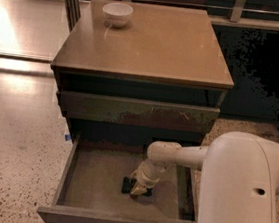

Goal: Pick rxbar chocolate from middle drawer and place on counter

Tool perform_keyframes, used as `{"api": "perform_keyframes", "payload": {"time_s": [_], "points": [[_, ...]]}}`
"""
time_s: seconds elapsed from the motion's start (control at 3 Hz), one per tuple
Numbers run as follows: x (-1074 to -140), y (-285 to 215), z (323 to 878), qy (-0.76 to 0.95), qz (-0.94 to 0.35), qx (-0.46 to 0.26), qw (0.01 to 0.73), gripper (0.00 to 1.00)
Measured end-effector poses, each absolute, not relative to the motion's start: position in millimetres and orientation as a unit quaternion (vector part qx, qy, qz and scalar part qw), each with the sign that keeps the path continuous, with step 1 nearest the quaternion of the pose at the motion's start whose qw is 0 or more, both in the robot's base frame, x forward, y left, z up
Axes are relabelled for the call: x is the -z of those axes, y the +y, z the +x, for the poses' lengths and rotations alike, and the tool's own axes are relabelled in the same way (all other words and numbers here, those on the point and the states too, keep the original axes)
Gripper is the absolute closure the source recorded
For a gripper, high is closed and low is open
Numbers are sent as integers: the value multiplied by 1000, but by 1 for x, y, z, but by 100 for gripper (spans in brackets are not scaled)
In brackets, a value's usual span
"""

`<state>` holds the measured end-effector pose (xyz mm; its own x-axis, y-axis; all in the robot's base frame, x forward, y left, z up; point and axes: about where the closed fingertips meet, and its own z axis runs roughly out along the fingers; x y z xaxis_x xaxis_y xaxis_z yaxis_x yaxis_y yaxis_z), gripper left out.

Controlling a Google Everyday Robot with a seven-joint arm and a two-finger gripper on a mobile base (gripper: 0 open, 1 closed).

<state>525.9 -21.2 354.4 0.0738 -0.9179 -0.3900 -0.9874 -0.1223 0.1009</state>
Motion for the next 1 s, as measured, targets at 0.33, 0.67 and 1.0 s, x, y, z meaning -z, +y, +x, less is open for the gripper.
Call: {"api": "perform_keyframes", "payload": {"time_s": [0.33,0.67,1.0], "points": [[-382,-20,531,638,-733,-206,113,100],[-433,-24,533,603,-757,-216,128,100],[-495,-29,542,575,-778,-210,140,100]]}}
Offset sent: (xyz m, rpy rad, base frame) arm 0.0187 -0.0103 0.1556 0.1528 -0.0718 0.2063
